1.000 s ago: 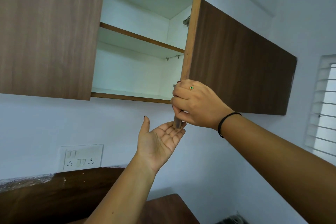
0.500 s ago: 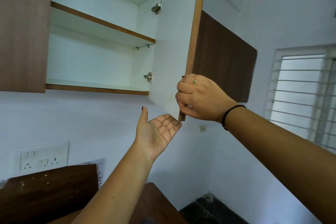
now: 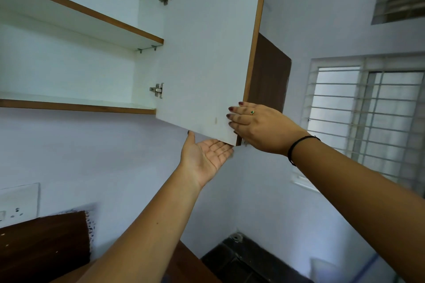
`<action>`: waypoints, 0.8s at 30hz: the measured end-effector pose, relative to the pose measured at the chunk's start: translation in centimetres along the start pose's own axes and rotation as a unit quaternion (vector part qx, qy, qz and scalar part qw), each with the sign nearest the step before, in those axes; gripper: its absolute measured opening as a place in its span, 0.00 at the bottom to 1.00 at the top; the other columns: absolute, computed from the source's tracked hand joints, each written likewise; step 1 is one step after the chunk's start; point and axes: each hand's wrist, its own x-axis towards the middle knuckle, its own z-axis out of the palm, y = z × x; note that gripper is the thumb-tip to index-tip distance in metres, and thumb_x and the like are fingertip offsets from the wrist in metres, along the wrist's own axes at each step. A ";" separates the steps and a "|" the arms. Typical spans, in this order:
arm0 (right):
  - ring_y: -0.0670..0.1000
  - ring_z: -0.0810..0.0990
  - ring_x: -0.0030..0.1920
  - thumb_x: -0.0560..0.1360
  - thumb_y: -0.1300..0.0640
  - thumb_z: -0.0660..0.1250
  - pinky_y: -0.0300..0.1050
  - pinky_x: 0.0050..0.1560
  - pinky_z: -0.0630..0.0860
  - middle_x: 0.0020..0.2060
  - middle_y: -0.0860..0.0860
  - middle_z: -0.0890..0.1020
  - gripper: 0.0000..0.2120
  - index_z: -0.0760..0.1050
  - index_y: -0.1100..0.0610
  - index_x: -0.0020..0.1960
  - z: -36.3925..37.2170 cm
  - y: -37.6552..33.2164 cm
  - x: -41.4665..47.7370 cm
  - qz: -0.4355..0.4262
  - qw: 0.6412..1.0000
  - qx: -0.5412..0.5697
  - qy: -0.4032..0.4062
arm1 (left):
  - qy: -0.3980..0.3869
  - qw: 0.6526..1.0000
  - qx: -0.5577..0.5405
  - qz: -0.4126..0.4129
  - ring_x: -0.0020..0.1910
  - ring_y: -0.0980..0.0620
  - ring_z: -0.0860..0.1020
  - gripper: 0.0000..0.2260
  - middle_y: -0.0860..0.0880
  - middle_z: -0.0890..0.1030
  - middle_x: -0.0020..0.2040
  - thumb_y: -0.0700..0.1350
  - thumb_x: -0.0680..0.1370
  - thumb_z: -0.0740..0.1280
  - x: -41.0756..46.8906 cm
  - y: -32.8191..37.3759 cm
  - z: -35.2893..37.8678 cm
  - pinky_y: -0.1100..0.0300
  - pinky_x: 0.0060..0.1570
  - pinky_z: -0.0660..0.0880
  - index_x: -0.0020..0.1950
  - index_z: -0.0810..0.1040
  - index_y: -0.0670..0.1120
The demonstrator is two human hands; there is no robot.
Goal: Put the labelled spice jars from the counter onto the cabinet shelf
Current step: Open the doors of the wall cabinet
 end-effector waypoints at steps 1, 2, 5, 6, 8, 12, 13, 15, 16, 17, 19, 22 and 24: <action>0.58 0.77 0.66 0.74 0.61 0.71 0.52 0.70 0.61 0.62 0.56 0.80 0.17 0.79 0.60 0.63 0.2 0.1 -0.3 0.009 1.000 0.003 -0.020 | 0.000 1.000 0.000 -0.006 0.71 0.36 0.69 0.38 0.33 0.71 0.70 0.64 0.82 0.51 0.5 -0.3 0.0 0.43 0.72 0.64 0.73 0.63 0.31; 0.57 0.76 0.67 0.74 0.61 0.71 0.51 0.70 0.60 0.64 0.56 0.79 0.19 0.78 0.60 0.64 0.4 0.2 -0.7 0.017 0.999 0.005 -0.039 | -0.004 1.000 0.000 -0.012 0.71 0.36 0.70 0.38 0.33 0.72 0.70 0.64 0.82 0.50 0.9 -0.6 0.0 0.43 0.72 0.64 0.73 0.64 0.31; 0.56 0.73 0.70 0.75 0.61 0.69 0.50 0.71 0.57 0.67 0.56 0.77 0.21 0.75 0.60 0.68 1.2 0.6 -1.8 0.037 0.996 -0.005 -0.078 | -0.027 0.999 0.000 -0.028 0.69 0.35 0.72 0.40 0.32 0.73 0.69 0.67 0.80 0.51 2.3 -1.3 0.0 0.43 0.71 0.66 0.72 0.65 0.31; 0.56 0.72 0.71 0.76 0.61 0.67 0.50 0.72 0.56 0.68 0.56 0.75 0.21 0.73 0.60 0.69 1.4 0.7 -2.1 0.045 0.995 -0.009 -0.088 | -0.031 0.999 -0.001 -0.032 0.69 0.35 0.72 0.40 0.32 0.73 0.68 0.67 0.80 0.51 2.7 -1.6 0.0 0.43 0.71 0.66 0.72 0.66 0.31; 0.56 0.65 0.75 0.80 0.60 0.61 0.48 0.73 0.49 0.73 0.57 0.69 0.23 0.67 0.60 0.74 1.8 0.8 -2.8 0.063 0.992 -0.010 -0.111 | -0.035 0.999 -0.006 -0.038 0.70 0.35 0.71 0.42 0.32 0.73 0.69 0.68 0.79 0.52 3.5 -2.1 0.2 0.43 0.72 0.65 0.72 0.65 0.31; 0.54 0.53 0.79 0.83 0.58 0.52 0.45 0.72 0.38 0.79 0.55 0.56 0.24 0.54 0.58 0.79 2.8 1.2 -3.8 0.096 0.983 -0.010 -0.158 | -0.039 0.998 -0.016 -0.051 0.70 0.36 0.71 0.44 0.33 0.72 0.70 0.70 0.77 0.53 5.7 -3.0 0.7 0.44 0.71 0.65 0.74 0.64 0.32; 0.53 0.51 0.79 0.83 0.58 0.51 0.45 0.72 0.37 0.79 0.54 0.54 0.25 0.53 0.57 0.79 3.0 1.2 -4.0 0.099 0.981 -0.006 -0.165 | -0.040 0.998 -0.018 -0.052 0.69 0.36 0.72 0.44 0.33 0.73 0.69 0.71 0.77 0.54 6.3 -3.2 0.7 0.44 0.71 0.66 0.74 0.64 0.32; 0.52 0.50 0.79 0.83 0.59 0.51 0.44 0.73 0.37 0.79 0.53 0.52 0.26 0.51 0.56 0.80 3.5 1.3 -4.4 0.106 0.980 0.007 -0.166 | -0.040 0.998 -0.022 -0.052 0.69 0.35 0.73 0.44 0.33 0.74 0.69 0.71 0.76 0.55 7.2 -3.5 0.5 0.44 0.71 0.66 0.74 0.65 0.33; 0.51 0.49 0.79 0.83 0.60 0.51 0.44 0.73 0.37 0.79 0.52 0.52 0.26 0.50 0.56 0.80 3.7 1.4 -4.6 0.109 0.981 0.014 -0.162 | -0.042 0.997 -0.022 -0.053 0.68 0.35 0.73 0.44 0.33 0.74 0.68 0.71 0.76 0.55 7.6 -3.6 0.3 0.44 0.72 0.66 0.73 0.65 0.33; 0.51 0.49 0.79 0.83 0.60 0.51 0.44 0.73 0.37 0.79 0.52 0.52 0.26 0.50 0.56 0.80 3.9 1.5 -4.7 0.113 0.981 0.021 -0.157 | -0.045 0.997 -0.023 -0.053 0.69 0.35 0.73 0.44 0.34 0.74 0.68 0.71 0.76 0.55 7.8 -3.7 0.1 0.44 0.72 0.66 0.73 0.65 0.33; 0.50 0.49 0.79 0.83 0.60 0.52 0.43 0.73 0.37 0.79 0.51 0.52 0.26 0.51 0.55 0.80 4.2 1.6 -4.7 0.124 0.980 0.029 -0.150 | -0.049 0.997 -0.025 -0.052 0.69 0.36 0.72 0.44 0.34 0.74 0.69 0.71 0.77 0.55 8.2 -3.9 -0.3 0.43 0.73 0.64 0.73 0.65 0.33; 0.51 0.56 0.78 0.81 0.59 0.56 0.43 0.73 0.41 0.78 0.52 0.58 0.25 0.58 0.56 0.78 4.8 1.5 -4.8 0.133 0.983 0.035 -0.121 | -0.046 0.997 -0.028 -0.051 0.70 0.36 0.72 0.43 0.33 0.74 0.68 0.70 0.77 0.55 8.4 -4.0 -0.4 0.43 0.73 0.64 0.73 0.66 0.33; 0.51 0.68 0.73 0.76 0.58 0.65 0.47 0.73 0.52 0.72 0.53 0.71 0.24 0.70 0.57 0.72 5.1 1.5 -4.7 0.125 0.987 0.014 -0.098 | -0.050 0.997 -0.030 -0.051 0.69 0.36 0.72 0.43 0.33 0.75 0.67 0.70 0.77 0.55 8.5 -4.0 -0.5 0.43 0.74 0.64 0.73 0.66 0.32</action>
